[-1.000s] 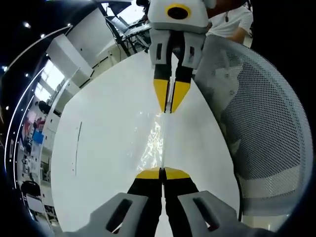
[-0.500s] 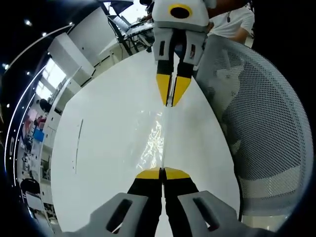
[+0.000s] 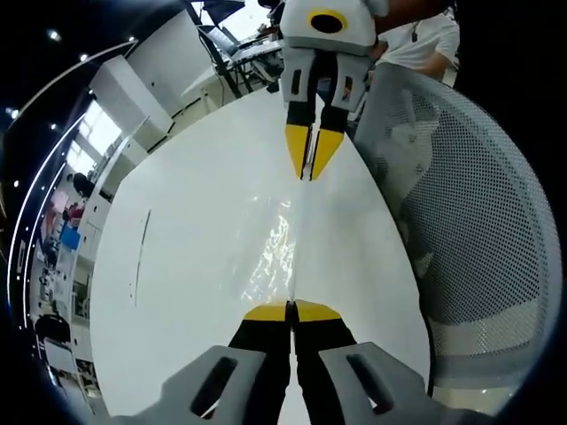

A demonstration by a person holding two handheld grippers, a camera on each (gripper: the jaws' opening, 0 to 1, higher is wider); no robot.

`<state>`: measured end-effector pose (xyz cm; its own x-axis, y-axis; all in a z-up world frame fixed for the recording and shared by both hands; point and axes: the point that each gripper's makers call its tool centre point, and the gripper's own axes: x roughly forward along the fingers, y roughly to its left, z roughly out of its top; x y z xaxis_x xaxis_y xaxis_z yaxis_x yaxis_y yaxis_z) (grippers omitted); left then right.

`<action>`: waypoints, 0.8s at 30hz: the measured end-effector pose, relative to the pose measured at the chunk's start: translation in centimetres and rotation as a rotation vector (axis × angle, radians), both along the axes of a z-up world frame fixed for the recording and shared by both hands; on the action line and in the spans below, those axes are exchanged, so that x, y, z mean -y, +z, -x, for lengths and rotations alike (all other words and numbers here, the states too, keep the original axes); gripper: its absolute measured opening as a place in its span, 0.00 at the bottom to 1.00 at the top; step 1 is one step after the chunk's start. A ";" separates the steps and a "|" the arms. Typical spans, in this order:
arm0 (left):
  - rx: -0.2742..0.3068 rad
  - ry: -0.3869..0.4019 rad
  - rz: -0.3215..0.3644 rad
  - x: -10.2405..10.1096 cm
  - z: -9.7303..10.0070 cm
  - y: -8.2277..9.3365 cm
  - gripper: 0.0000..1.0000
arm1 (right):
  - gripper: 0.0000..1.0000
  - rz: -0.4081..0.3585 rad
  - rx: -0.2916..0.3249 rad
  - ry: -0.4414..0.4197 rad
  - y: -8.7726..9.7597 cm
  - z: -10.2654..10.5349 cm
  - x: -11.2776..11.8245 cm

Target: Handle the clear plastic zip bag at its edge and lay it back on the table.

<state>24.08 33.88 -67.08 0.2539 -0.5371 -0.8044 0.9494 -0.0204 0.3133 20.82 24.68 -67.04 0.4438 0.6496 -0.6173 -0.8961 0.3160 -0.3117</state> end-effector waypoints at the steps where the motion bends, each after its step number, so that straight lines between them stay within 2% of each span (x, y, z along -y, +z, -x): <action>1: 0.000 0.000 -0.001 0.0 0.0 0.0 0.00 | 0.00 0.000 0.000 0.000 0.0 0.0 0.0; 24: -0.004 0.031 0.006 -0.8 -0.1 0.0 0.00 | 0.00 0.006 -0.002 -0.019 -0.1 0.2 1.0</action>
